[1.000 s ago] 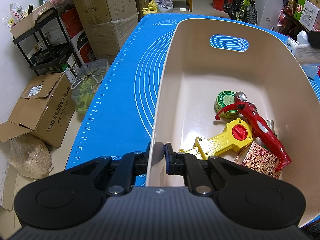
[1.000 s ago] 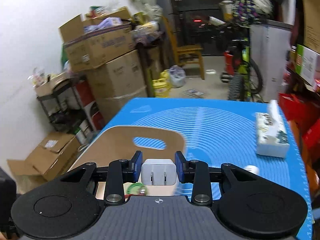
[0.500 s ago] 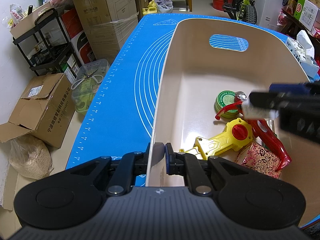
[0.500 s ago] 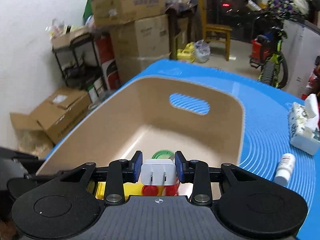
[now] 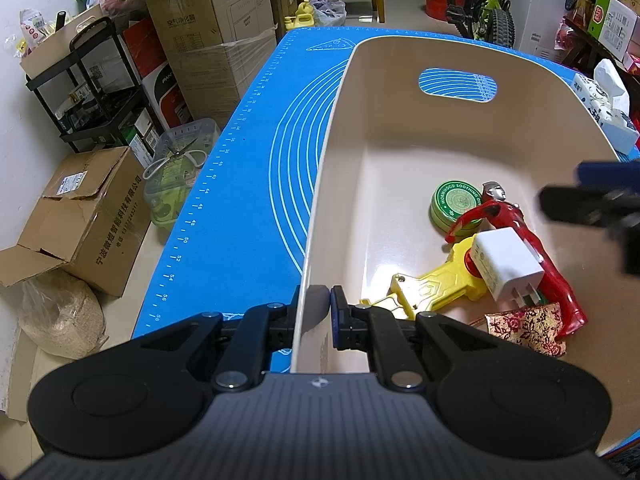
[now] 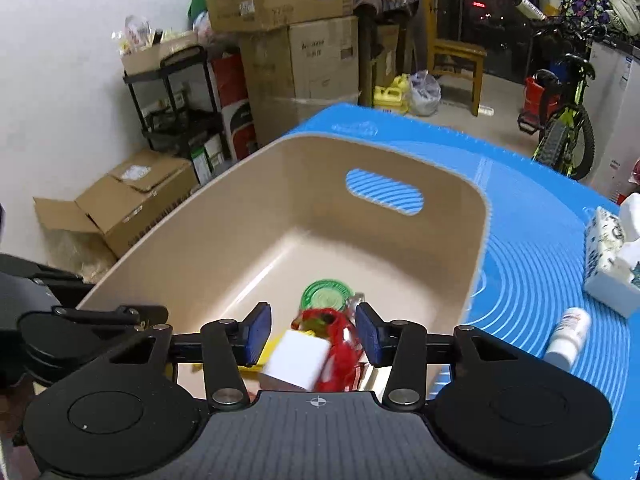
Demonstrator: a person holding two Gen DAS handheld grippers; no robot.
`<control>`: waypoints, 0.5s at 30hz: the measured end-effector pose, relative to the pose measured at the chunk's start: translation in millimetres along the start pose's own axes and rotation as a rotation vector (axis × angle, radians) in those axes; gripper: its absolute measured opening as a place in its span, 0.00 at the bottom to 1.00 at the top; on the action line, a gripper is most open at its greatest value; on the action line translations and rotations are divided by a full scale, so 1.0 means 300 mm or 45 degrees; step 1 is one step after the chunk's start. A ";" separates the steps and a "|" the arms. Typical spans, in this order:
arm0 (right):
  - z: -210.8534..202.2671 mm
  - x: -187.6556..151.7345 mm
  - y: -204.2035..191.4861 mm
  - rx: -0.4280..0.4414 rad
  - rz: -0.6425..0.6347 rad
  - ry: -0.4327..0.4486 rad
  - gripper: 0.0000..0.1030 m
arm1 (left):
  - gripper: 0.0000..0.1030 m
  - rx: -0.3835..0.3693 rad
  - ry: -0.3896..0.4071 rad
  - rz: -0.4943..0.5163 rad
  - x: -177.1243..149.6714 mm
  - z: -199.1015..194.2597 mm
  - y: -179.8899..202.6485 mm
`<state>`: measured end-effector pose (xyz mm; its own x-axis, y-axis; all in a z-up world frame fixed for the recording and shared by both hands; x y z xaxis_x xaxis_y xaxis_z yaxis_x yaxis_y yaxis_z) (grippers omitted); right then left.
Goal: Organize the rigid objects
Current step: 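Lower the white charger plug into the bin and open the right tool, then move the right tool to the black earbud case and grasp it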
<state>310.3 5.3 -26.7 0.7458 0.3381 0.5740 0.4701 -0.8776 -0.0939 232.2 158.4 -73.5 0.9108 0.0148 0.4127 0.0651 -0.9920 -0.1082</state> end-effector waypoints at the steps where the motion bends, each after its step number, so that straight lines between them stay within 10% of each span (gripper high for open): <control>1: -0.019 0.000 0.018 -0.008 0.003 0.015 0.58 | 0.13 0.002 0.000 0.001 0.000 -0.001 0.000; 15: -0.110 -0.059 0.307 -0.201 -0.103 0.022 0.64 | 0.14 0.011 -0.001 0.003 0.001 -0.002 -0.001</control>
<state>324.9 -92.7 -18.7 0.7000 0.4049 0.5883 0.4473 -0.8907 0.0808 232.3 158.5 -72.9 0.9114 0.0124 0.4114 0.0661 -0.9910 -0.1167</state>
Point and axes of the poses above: each gripper's, at about its wrist camera, not at the fingertips, and z roughly the way its jaws point, y to its right, x to its top, the point moved 5 cm from there along z, roughly the way its jaws point, and after that the axes turned 9 degrees about -y, right-handed, at the moved point
